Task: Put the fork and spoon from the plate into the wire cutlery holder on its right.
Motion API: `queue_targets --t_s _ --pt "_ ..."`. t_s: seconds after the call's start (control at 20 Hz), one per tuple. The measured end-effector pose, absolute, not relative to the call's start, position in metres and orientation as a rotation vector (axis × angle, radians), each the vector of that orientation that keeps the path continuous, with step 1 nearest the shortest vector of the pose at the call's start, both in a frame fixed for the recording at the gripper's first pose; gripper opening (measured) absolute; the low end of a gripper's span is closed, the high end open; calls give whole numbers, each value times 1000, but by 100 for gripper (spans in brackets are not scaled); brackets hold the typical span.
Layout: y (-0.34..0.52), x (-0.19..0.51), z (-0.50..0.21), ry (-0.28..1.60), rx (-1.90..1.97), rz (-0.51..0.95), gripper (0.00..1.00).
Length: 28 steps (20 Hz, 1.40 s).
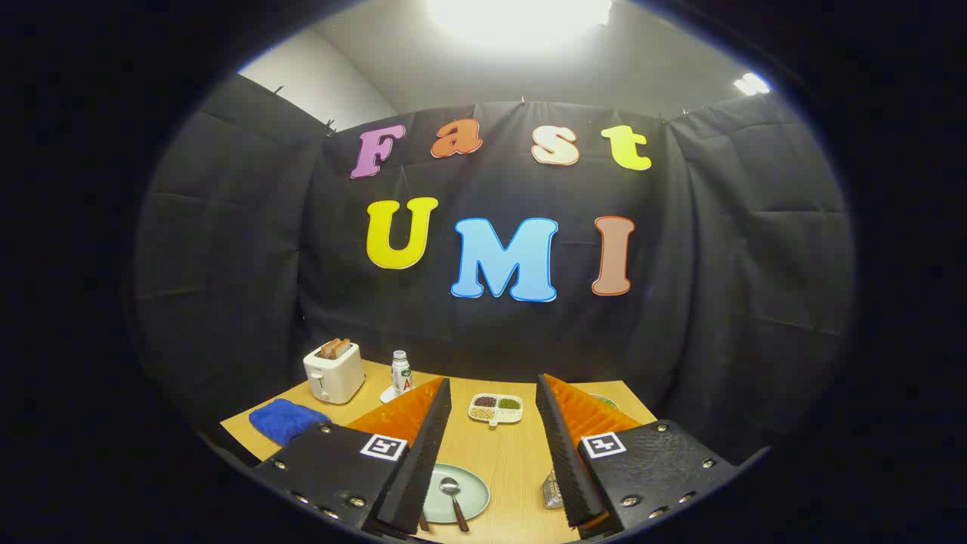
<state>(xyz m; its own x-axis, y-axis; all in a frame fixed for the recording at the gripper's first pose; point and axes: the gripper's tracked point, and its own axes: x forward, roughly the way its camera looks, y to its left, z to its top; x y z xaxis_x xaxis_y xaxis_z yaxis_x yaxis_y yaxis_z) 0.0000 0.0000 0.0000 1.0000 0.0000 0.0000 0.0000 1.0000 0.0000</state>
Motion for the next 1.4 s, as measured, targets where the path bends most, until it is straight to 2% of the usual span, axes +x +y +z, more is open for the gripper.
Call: queue_targets --t_s 0.8,1.1,1.4 --pt "-17 14 7 8 6 -20 70" --pt "-2 16 -38 115 -31 56 70" --pt "15 9 -113 329 -53 149 70"
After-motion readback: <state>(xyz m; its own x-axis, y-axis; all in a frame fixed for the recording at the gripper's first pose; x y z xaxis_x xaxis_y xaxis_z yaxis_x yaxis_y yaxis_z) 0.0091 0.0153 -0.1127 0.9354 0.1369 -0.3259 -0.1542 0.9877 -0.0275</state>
